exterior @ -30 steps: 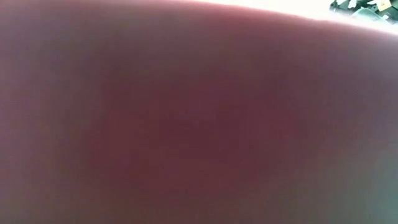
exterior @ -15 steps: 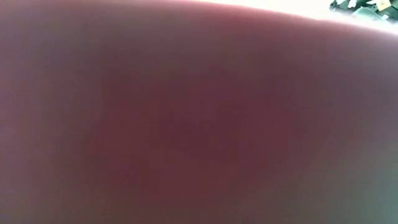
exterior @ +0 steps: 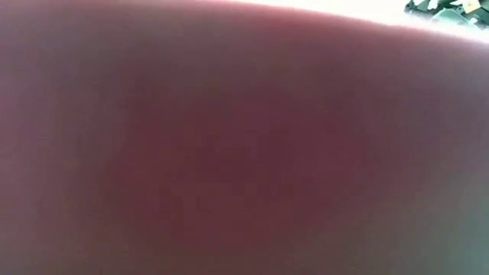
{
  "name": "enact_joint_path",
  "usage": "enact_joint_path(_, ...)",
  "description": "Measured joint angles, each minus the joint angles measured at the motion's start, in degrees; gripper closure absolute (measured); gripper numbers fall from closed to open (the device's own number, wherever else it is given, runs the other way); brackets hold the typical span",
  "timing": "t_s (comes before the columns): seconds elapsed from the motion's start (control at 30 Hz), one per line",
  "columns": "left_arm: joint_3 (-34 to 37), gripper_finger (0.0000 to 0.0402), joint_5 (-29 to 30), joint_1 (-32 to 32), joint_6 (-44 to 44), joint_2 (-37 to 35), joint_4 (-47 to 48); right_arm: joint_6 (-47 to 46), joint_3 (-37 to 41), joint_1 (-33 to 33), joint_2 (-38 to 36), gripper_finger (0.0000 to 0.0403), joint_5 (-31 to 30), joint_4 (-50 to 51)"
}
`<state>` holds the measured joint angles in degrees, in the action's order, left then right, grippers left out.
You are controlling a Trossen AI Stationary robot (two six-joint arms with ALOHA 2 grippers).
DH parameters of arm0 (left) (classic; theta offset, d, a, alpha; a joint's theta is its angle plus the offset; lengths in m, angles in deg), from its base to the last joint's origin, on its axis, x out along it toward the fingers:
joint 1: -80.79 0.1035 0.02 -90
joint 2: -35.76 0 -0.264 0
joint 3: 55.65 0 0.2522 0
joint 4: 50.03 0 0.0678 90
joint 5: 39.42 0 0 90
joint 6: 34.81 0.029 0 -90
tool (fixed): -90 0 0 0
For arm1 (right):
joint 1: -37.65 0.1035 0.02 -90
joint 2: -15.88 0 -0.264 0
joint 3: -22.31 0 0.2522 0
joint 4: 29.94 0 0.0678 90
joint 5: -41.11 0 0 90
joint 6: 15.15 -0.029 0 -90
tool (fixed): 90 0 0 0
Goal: Sort silverware
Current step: Put the blue knife into the utensil holder
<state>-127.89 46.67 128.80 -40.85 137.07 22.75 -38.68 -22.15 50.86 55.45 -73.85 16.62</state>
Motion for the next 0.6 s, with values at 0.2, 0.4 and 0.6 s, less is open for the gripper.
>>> enact_joint_path(0.2, -0.3, 0.0396, -5.2, -1.2, 0.6, -4.3, -1.2, 0.0, 0.0, 0.0, 0.0, 0.0238, 0.0, 0.0)
enact_joint_path(0.4, -0.3, 0.0397, -6.2, -2.3, 0.6, -5.7, -0.5, 0.1, 0.0, 0.0, 0.0, 0.0238, 0.0, 0.0)
enact_joint_path(0.6, 0.1, 0.04, -6.2, -4.1, 0.6, -5.4, -4.0, 0.0, 0.0, 0.0, 0.0, 0.0238, 0.0, 0.0)
